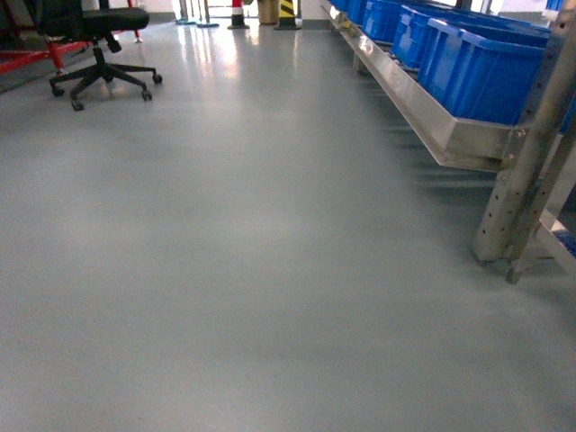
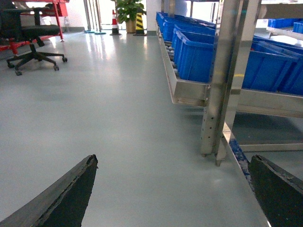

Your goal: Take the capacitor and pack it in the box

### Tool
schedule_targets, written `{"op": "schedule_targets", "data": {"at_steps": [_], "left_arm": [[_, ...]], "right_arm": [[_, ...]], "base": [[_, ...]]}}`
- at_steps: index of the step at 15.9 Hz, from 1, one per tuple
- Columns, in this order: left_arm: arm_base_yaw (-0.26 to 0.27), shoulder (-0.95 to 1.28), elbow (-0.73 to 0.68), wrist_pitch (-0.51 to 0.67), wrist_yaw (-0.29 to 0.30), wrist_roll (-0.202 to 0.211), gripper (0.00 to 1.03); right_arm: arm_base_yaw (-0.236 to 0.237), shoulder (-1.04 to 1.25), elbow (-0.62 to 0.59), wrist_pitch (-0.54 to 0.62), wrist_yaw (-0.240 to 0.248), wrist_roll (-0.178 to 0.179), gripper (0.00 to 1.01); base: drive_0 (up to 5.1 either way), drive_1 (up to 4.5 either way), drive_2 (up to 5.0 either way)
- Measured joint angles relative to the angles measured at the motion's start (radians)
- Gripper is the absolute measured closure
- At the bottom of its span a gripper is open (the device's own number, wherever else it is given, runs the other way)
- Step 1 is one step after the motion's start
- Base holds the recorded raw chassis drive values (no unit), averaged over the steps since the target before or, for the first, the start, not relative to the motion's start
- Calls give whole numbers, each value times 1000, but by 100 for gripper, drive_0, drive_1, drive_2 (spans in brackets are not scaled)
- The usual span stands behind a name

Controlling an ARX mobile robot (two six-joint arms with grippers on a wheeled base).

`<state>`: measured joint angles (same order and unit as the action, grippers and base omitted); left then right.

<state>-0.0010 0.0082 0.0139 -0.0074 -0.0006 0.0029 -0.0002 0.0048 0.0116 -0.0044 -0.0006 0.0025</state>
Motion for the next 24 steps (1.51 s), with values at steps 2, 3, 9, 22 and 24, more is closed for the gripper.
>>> {"op": "schedule_targets", "data": {"at_steps": [2,3,9,22,24], "left_arm": [[0,0,0,1,-1,0,59],[0,0,0,0,1,0,59],[0,0,0,2,0,0,59],[0,0,0,2,0,0,59],[0,0,0,2,1,0,59]], "right_arm": [[0,0,0,3,0,0,3],[0,0,0,-7,1,0,3],[0,0,0,-3,1,0,3],[0,0,0,0,2,0,3],[0,0,0,-2,0,0,3]], "base": [[-487,341,134],[-464,366,151],[-484,347,131],[-490,294,194],[-516,229,229]]}}
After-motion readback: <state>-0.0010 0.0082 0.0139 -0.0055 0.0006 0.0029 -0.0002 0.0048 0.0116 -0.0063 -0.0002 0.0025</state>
